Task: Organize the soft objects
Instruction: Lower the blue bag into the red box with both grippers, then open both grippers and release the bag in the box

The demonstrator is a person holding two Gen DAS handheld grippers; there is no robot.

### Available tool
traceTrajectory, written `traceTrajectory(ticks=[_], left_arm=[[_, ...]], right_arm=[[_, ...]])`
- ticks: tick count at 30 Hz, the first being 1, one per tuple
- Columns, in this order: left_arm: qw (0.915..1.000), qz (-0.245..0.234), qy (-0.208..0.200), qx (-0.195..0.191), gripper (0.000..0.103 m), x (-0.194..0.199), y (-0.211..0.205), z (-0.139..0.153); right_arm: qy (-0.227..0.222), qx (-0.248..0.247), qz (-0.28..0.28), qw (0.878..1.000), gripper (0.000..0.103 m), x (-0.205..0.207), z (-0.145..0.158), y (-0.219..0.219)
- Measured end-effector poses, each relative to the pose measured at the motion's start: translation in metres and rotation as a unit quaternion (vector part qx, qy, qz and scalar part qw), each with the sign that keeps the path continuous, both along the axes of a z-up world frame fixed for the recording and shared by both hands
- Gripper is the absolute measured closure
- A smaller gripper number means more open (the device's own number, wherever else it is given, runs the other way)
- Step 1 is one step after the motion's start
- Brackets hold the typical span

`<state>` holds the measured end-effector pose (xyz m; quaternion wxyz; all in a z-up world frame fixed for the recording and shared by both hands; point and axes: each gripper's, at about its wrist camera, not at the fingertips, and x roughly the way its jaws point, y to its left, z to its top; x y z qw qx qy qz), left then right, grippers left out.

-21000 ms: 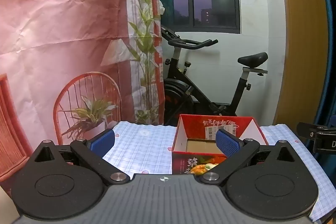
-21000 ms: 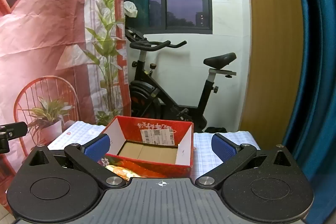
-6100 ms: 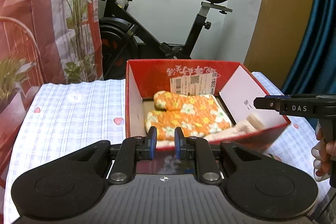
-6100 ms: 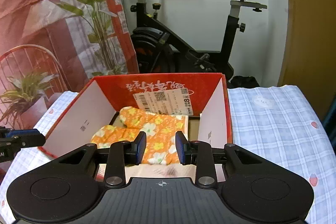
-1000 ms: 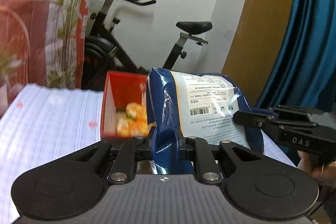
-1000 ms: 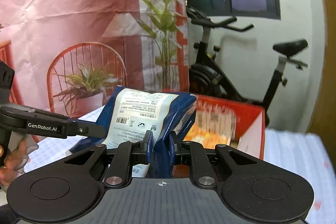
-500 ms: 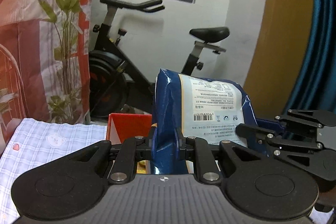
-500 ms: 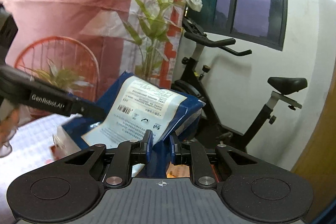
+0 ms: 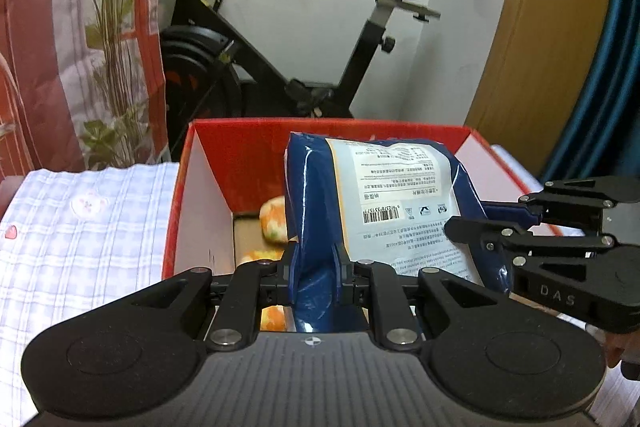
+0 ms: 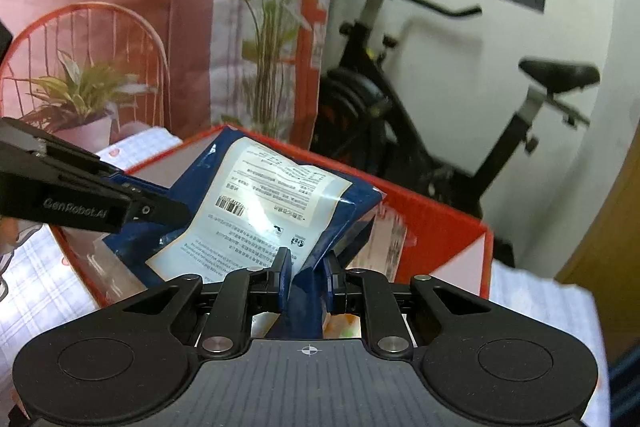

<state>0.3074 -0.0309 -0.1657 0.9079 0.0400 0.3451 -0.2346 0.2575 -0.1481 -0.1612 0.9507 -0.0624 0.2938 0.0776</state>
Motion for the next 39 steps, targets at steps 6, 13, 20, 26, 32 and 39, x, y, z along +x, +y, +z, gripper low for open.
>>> traceTrajectory(ticks=[6,13,20,26,32,39], left_arm=[[0.9998,0.006,-0.003,-0.02,0.056,-0.003,0.011,0.005],[0.9997,0.0,-0.017,-0.015,0.056,-0.02,0.017,0.017],[0.9998,0.006,-0.017,-0.004,0.054,-0.04,0.023,0.025],[0.999,0.017,-0.042,-0.002,0.006,-0.068,0.032,0.039],[0.9986,0.015,-0.051,0.004,0.003,-0.094,0.037,0.046],[0.9982,0.023,-0.056,-0.002,0.001,-0.12,0.046,0.044]], right_arm=[[0.021,0.006,-0.028,0.999,0.075,-0.001,-0.012,-0.002],[0.011,0.003,-0.038,0.999,0.074,-0.02,-0.009,-0.006],[0.01,0.019,-0.053,0.998,0.065,-0.041,0.003,-0.012],[-0.008,0.033,-0.068,0.997,0.019,-0.071,0.017,-0.017],[-0.028,0.028,-0.073,0.997,0.0,-0.099,0.027,-0.013],[-0.036,0.064,-0.069,0.995,0.0,-0.124,0.032,-0.01]])
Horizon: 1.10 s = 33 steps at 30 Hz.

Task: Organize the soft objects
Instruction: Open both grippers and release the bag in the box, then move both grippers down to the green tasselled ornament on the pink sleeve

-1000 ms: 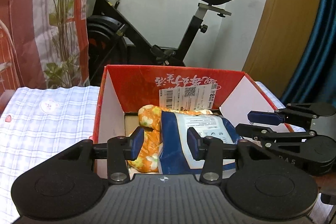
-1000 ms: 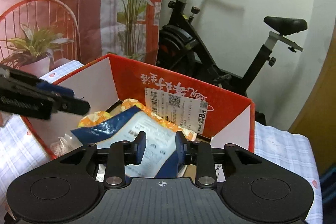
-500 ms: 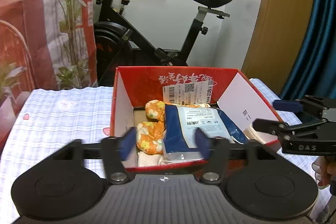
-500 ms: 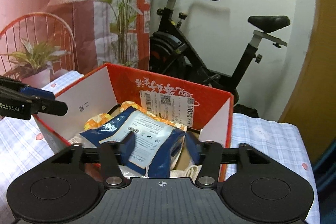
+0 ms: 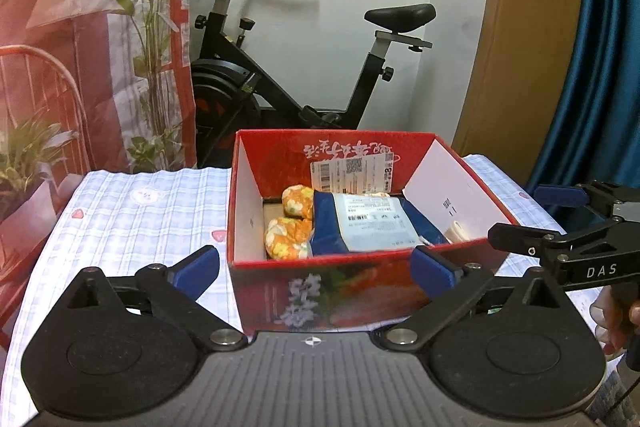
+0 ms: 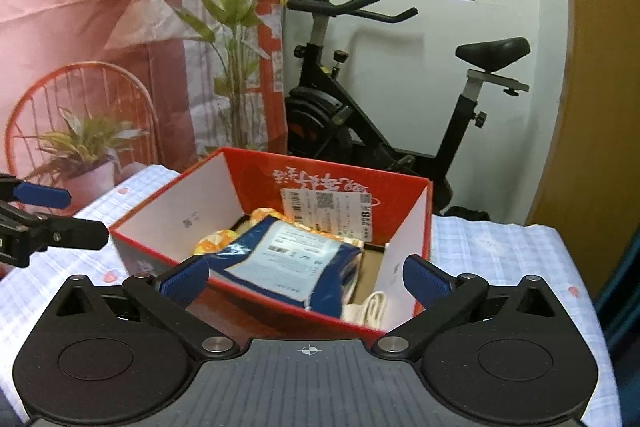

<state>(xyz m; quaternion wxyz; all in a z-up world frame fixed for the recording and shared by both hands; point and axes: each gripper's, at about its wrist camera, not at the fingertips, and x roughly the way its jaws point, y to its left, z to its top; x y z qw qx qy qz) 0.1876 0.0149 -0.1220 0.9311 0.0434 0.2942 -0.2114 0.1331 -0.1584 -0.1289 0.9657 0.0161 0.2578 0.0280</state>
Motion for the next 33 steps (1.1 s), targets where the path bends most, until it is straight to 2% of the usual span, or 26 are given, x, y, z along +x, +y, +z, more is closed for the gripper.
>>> traceTrajectory(ticks=[15,22,26,33], left_arm=[[0.9995,0.029,0.006,0.008,0.001,-0.051,0.019,-0.035],[0.9989,0.043,0.016,0.003,0.001,-0.065,0.022,-0.055],[0.9984,0.048,0.029,-0.002,0.001,-0.071,0.021,-0.068],[0.997,0.059,0.049,-0.007,0.001,-0.082,0.025,-0.088]], right_arm=[[-0.018,0.016,-0.004,1.0,0.0,-0.055,-0.015,0.019],[-0.016,0.004,-0.024,1.0,0.0,-0.079,-0.04,0.03],[-0.009,0.018,-0.031,0.999,0.0,-0.09,-0.056,0.03],[0.003,0.014,-0.043,0.999,0.0,-0.107,-0.079,0.029]])
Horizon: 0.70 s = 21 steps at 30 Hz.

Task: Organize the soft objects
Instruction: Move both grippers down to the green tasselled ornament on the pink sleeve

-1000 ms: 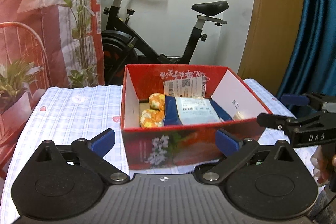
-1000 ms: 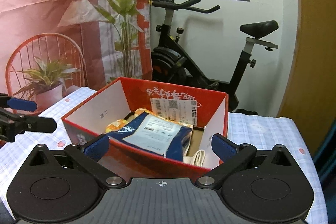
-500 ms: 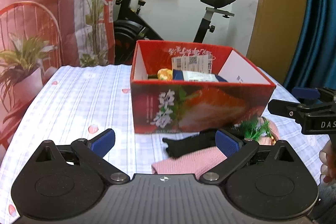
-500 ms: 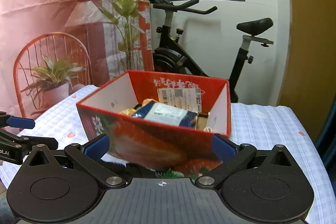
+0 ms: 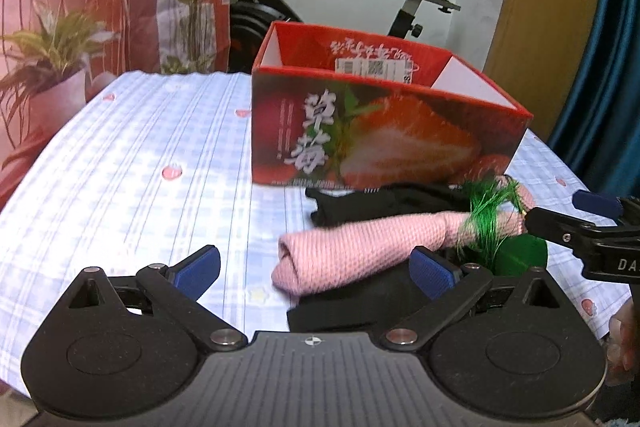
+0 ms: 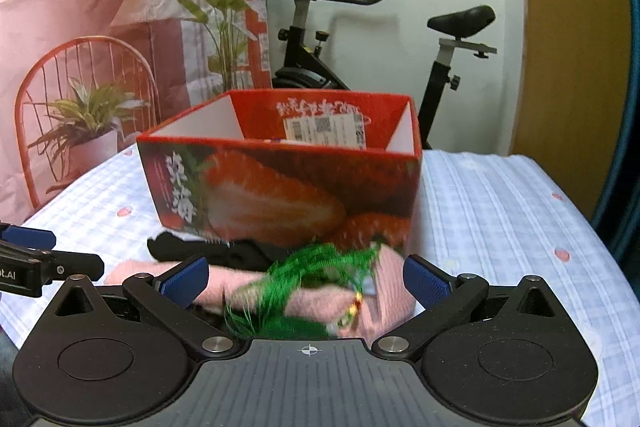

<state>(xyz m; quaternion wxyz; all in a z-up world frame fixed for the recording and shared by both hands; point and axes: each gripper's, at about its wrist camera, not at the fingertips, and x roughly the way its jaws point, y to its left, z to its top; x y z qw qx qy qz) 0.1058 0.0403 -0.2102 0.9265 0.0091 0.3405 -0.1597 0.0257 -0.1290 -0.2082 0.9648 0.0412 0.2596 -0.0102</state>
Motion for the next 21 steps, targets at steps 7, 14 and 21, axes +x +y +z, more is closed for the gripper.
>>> traceTrajectory(ticks=[7,14,21], left_arm=[[0.9999,0.01,0.013,-0.004,0.003,-0.005,0.004,-0.012],[0.9996,0.011,0.021,-0.015,0.009,-0.007,0.006,-0.017],[0.999,-0.011,0.034,-0.028,0.024,-0.006,0.002,-0.023]], right_arm=[[0.009,0.017,-0.013,1.0,0.0,-0.012,-0.015,-0.006],[0.023,0.018,-0.024,0.999,0.0,-0.014,-0.024,-0.007],[0.037,0.031,-0.013,0.999,0.001,-0.011,-0.033,-0.007]])
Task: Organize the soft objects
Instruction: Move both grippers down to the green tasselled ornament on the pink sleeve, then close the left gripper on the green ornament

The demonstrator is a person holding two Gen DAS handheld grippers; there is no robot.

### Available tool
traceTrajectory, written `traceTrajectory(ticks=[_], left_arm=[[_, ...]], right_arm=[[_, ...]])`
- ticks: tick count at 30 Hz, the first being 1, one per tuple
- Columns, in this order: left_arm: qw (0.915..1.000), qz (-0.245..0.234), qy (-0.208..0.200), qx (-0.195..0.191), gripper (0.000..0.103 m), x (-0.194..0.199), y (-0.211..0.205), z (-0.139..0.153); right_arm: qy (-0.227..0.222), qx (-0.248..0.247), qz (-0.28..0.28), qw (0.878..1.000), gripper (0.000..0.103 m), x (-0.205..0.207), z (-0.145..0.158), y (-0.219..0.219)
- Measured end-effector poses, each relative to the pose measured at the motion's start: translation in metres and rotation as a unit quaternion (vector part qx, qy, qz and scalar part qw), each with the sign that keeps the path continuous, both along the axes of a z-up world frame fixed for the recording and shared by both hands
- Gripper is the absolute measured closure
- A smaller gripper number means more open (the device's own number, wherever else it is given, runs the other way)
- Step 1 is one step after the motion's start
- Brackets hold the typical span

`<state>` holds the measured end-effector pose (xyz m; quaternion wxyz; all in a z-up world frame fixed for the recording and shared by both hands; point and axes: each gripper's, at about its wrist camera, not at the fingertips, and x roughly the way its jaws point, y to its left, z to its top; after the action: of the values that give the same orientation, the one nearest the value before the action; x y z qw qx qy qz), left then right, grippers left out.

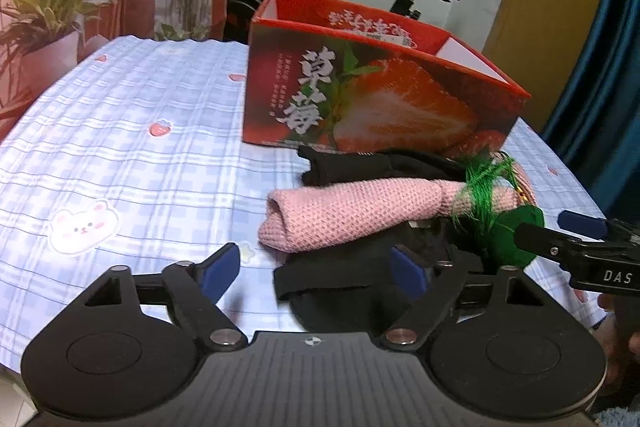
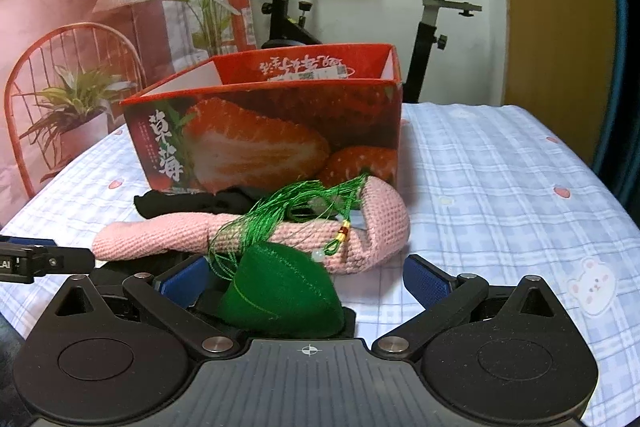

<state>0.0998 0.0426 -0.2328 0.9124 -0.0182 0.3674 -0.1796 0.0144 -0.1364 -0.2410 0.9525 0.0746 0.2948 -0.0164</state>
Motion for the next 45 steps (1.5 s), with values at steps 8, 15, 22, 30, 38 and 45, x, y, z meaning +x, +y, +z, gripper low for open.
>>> traceTrajectory(ticks=[8,15,22,30,38,45], left_arm=[[0.9996,-0.009,0.027,-0.003,0.032,0.003,-0.005,-0.011],[0.9991,-0.006,0.041,-0.005,0.033,0.006,-0.005,-0.016],[0.9995,-0.004,0.029,-0.013,0.033,0.005,-0.004,-0.012],[0.9985,-0.014,0.038,-0.038,0.042,0.016,-0.008,-0.003],[0.9955,-0.074,0.031,-0.051,0.045,0.034,-0.047,0.015],[0.9876,-0.133,0.051,-0.066,0.045,0.047,-0.094,0.011]], right_arm=[[0.021,0.015,0.012,1.0,0.008,-0.004,-0.005,0.001],[0.031,0.013,0.021,0.999,0.015,-0.006,-0.005,0.004],[0.034,0.019,0.026,0.999,0.021,-0.006,-0.005,0.002],[0.048,0.023,0.071,0.996,0.044,0.004,-0.011,0.015],[0.028,-0.025,0.109,0.993,0.051,0.02,-0.005,0.029],[0.013,-0.026,0.094,0.995,0.051,0.019,-0.006,0.012]])
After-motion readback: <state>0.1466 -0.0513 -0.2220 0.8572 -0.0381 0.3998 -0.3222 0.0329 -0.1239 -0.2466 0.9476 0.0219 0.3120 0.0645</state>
